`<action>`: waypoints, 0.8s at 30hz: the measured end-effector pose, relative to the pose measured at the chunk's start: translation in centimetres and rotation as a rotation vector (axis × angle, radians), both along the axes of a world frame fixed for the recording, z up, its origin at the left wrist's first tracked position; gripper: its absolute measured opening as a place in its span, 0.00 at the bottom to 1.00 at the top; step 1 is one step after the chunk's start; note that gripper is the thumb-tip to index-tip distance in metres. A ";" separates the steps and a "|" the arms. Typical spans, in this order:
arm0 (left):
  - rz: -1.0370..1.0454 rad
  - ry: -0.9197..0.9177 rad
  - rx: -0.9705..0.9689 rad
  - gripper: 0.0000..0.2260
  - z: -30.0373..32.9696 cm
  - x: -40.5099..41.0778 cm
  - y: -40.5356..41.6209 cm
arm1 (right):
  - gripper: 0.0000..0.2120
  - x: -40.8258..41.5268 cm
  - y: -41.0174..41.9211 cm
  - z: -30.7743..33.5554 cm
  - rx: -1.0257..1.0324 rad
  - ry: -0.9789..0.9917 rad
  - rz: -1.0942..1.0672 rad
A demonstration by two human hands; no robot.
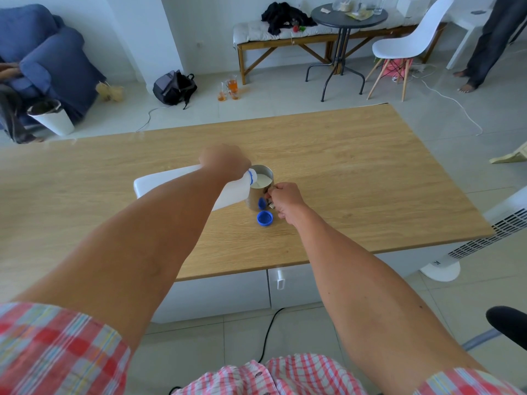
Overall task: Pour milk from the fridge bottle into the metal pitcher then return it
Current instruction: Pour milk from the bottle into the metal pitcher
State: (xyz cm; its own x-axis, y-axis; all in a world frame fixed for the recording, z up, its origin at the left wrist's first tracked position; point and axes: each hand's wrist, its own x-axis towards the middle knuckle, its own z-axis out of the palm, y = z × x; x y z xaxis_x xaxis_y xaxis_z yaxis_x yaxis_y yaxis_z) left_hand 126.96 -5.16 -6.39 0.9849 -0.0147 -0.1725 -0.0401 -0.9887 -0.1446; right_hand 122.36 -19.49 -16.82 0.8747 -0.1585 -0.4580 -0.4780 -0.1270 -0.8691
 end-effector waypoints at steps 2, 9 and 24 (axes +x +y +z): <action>-0.003 -0.003 0.000 0.12 0.0 0.0 0.0 | 0.11 0.0 0.0 0.0 -0.003 0.002 0.003; 0.002 0.004 -0.001 0.13 0.0 0.0 -0.1 | 0.11 0.0 0.0 0.0 0.006 -0.007 -0.004; 0.006 0.006 -0.005 0.13 0.3 -0.3 -0.1 | 0.11 0.1 -0.1 -0.1 0.010 0.001 -0.002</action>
State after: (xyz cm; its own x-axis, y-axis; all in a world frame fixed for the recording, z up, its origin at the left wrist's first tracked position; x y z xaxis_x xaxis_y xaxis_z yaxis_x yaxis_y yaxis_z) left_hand 126.71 -5.25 -6.11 0.9840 -0.0099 -0.1780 -0.0351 -0.9896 -0.1392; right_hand 122.45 -19.58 -16.94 0.8739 -0.1551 -0.4608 -0.4794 -0.1172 -0.8697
